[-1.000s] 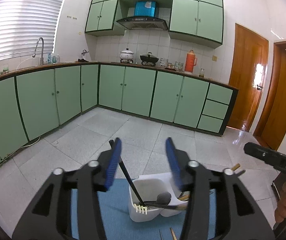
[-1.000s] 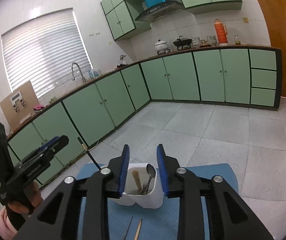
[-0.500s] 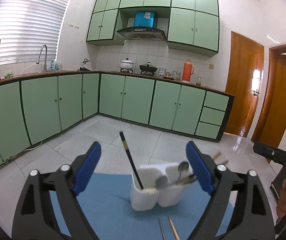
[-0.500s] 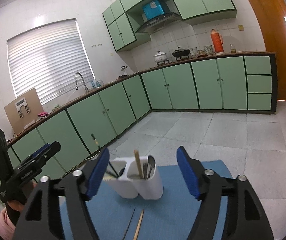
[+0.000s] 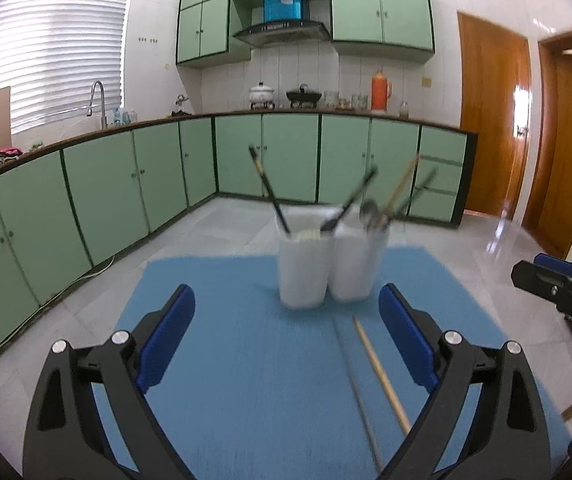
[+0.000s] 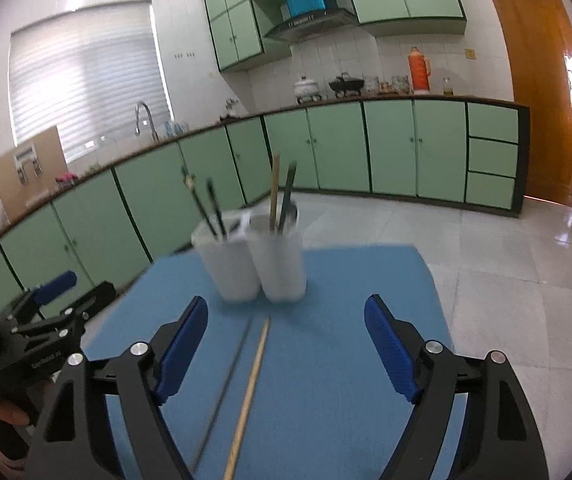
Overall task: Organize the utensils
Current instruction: 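Move both open tools back over the last two chopsticks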
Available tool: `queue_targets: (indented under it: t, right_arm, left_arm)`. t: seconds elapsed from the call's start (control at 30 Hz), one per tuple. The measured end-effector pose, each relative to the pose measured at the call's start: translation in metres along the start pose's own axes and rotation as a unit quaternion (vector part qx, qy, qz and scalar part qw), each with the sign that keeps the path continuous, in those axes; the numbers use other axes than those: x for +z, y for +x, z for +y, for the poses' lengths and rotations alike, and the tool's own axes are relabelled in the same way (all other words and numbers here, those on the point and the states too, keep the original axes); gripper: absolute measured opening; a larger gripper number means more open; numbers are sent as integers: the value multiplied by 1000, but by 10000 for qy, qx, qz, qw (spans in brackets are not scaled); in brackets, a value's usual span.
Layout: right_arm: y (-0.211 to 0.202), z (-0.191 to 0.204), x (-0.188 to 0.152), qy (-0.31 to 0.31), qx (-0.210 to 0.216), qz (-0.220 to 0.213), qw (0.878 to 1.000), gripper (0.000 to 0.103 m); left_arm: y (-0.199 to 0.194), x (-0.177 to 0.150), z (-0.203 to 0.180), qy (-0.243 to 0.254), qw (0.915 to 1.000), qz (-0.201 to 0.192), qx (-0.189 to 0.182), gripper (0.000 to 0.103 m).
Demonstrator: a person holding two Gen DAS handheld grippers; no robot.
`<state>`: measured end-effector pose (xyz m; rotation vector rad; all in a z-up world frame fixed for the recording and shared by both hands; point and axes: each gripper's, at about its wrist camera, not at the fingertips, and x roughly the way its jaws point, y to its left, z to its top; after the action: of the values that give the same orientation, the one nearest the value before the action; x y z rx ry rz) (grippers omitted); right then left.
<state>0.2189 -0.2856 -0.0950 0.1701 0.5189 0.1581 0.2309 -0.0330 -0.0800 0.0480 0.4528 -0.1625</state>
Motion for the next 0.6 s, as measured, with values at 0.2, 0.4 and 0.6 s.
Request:
queue_targets:
  t: [0.2,0.4,0.6]
  right_arm:
    - [-5,19,-51,-59,-241,357,9991,72]
    - [-7,31,-94,-48,-187,817,9965,62]
    - [-3,34,-118,11,-149,1151,9932,48]
  left_arm:
    - [-9,-41,-3,-128,9987,491,-88,90]
    - [-17,-75,-3,-82,9960,882,-71,90]
    - [-17,-99,5,-158,9926,1207,17,90]
